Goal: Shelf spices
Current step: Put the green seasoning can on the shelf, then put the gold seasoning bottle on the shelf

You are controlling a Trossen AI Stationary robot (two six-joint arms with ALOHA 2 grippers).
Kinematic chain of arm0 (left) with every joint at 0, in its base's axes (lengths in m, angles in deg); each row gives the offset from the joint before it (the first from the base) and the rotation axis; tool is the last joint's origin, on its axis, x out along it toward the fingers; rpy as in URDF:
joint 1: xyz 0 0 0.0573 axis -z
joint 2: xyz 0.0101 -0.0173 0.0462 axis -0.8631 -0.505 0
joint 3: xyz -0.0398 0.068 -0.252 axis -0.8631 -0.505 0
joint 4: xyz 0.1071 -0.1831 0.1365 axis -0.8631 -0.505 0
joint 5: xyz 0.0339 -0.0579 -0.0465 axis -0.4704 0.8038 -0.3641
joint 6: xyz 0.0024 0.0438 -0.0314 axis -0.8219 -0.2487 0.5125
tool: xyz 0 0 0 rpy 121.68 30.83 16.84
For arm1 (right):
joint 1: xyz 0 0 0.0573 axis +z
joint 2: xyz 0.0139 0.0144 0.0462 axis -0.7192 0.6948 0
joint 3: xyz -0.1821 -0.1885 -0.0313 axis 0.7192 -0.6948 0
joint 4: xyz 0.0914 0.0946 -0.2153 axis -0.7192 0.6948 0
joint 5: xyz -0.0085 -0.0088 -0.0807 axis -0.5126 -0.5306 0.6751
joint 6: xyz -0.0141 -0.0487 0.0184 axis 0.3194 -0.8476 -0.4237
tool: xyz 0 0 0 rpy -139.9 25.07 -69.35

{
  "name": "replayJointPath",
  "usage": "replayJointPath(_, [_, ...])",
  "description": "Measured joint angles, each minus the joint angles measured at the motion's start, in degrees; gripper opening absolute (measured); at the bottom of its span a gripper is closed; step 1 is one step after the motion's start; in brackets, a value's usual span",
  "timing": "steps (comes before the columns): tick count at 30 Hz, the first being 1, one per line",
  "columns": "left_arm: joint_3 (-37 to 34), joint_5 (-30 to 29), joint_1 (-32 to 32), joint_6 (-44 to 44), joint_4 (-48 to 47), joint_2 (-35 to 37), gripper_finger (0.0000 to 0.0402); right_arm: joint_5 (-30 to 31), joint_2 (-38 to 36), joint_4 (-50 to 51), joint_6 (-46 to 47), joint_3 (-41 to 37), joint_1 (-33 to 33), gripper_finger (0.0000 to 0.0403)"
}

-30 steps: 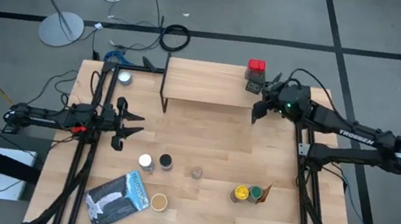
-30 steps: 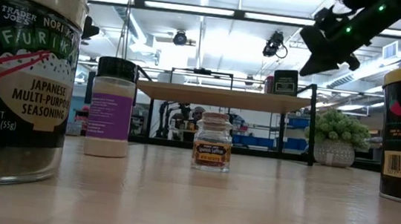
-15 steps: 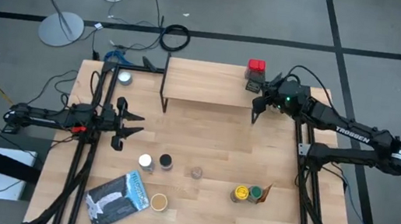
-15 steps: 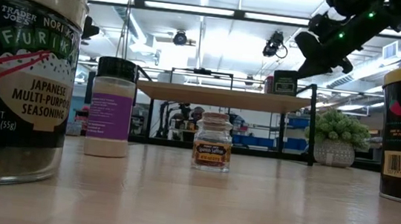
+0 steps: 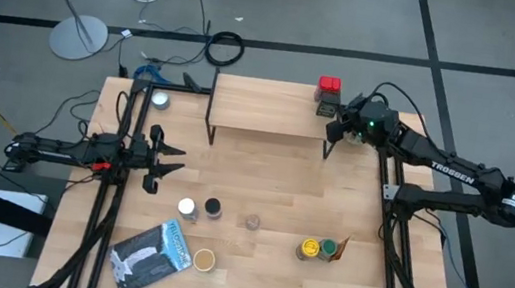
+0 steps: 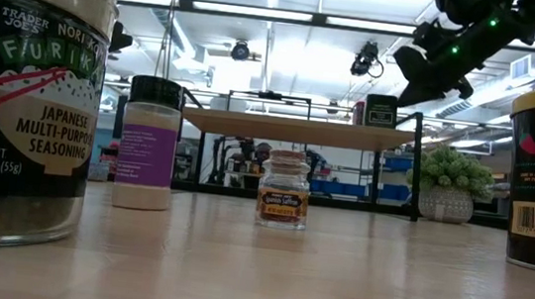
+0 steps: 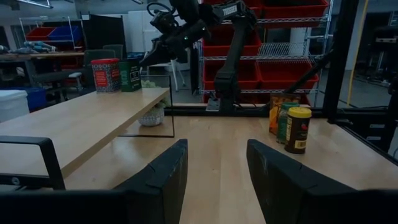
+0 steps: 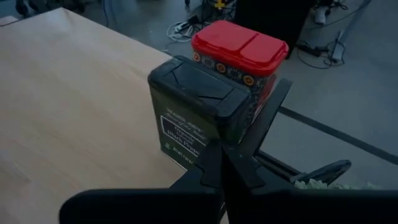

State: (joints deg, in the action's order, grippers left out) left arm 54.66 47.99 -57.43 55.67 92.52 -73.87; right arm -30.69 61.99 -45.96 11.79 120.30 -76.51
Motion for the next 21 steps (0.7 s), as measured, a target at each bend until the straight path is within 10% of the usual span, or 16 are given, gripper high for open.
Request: replayJointPath(21, [0.02,0.15,0.00,-0.13,-0.04,-0.01,0.0170,5.18,-5.35,0.50,0.14,0.02,5.20,0.0000])
